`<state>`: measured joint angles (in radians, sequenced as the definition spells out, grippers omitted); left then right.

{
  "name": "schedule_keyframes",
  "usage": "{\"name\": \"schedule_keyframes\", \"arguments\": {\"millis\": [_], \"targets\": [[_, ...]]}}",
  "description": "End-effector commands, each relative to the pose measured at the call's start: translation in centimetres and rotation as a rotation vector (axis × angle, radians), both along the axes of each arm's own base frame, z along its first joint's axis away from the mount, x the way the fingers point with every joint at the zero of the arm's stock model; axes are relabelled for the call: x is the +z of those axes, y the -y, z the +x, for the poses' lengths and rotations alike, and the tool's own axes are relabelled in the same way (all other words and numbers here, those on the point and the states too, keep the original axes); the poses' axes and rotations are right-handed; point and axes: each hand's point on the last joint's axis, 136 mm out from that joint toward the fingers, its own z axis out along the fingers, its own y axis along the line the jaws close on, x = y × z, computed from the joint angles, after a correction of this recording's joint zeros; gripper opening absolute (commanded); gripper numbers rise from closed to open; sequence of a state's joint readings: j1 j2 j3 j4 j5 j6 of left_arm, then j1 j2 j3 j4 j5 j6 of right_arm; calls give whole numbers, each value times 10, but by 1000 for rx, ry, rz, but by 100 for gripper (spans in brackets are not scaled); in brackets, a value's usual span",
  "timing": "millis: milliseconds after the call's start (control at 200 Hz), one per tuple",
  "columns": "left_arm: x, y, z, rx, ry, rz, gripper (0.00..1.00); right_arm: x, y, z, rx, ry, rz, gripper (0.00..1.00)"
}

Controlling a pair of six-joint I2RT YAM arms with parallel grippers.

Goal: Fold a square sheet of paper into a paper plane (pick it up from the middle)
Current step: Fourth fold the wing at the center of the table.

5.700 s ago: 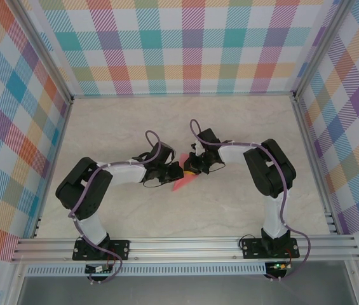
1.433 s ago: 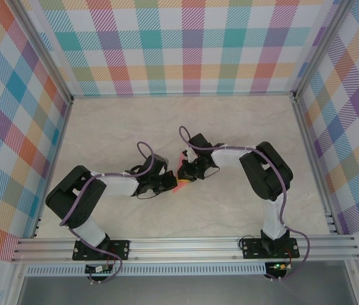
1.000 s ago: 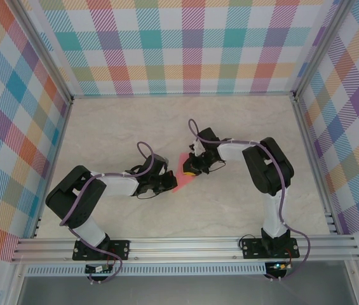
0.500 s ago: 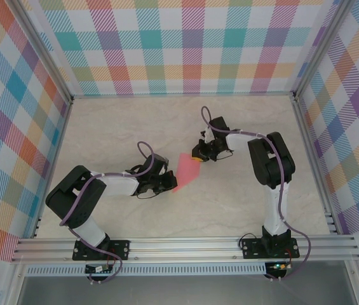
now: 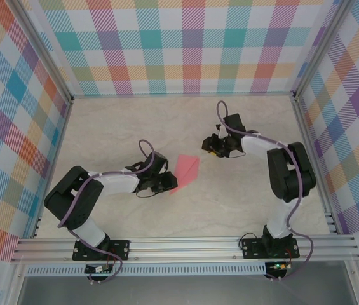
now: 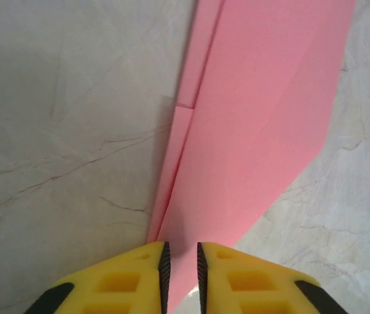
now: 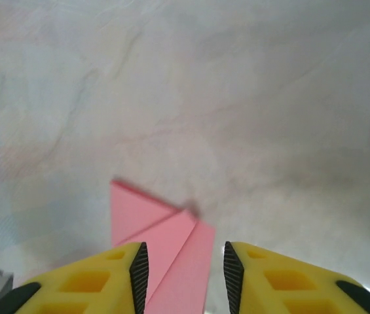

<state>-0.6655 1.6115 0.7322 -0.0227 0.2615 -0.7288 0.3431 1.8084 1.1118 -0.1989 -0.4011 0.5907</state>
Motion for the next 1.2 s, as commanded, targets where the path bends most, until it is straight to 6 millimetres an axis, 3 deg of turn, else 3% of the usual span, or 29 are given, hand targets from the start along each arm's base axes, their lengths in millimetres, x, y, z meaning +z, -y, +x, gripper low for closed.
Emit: {"name": "schedule_keyframes", "arguments": {"millis": [0,210,390,535,710,890,1195], "targets": [[28,0,12,13,66,15,28,12,-7,-22,-1,5,41,43],[44,-15,28,94,142,51,41,6,-25,-63,12,-54,89,56],[44,-41,36,190,180,98,60,-8,-44,-80,19,-101,86,61],[40,-63,36,250,186,123,73,-22,-52,-84,-8,-135,78,62],[35,-84,39,310,180,118,81,-29,-56,-84,-46,-148,87,62],[36,-92,44,324,185,73,91,-36,-63,-82,-56,-177,95,62],[32,-101,48,351,175,1,95,-42,-71,-75,-59,-201,98,62]]}}
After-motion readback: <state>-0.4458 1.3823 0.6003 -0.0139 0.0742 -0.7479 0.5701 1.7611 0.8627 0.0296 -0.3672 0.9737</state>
